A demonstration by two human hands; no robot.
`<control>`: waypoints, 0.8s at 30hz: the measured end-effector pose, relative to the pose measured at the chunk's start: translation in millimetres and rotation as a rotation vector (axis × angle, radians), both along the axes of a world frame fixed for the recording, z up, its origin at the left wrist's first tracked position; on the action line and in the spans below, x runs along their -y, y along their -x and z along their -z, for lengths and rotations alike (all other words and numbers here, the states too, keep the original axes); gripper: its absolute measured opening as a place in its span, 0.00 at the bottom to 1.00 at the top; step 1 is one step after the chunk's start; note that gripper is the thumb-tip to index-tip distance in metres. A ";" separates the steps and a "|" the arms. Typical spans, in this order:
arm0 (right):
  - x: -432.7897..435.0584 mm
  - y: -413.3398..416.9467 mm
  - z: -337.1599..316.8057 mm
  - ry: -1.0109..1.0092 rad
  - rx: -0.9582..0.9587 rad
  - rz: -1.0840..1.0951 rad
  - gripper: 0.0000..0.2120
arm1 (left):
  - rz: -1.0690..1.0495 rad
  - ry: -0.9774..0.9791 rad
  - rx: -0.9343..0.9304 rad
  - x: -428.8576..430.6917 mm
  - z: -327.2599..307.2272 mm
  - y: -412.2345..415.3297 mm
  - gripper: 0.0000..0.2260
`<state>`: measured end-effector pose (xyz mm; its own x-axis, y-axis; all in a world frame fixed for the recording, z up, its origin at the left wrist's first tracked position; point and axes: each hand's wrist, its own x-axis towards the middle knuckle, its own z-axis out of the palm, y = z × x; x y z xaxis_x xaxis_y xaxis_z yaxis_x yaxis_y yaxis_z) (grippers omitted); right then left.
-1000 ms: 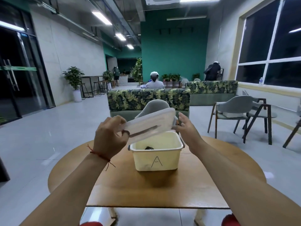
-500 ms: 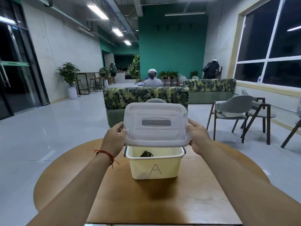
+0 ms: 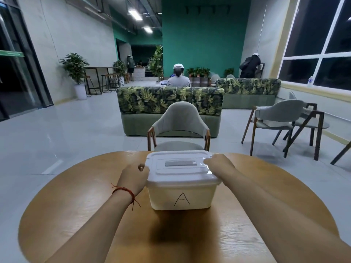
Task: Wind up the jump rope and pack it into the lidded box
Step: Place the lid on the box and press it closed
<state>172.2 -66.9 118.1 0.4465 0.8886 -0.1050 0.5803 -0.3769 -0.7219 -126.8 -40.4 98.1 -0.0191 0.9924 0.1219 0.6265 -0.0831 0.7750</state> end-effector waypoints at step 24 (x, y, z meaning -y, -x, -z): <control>20.0 11.0 34.0 -0.141 0.040 0.063 0.28 | 0.072 -0.128 -0.285 -13.5 6.9 -27.5 0.20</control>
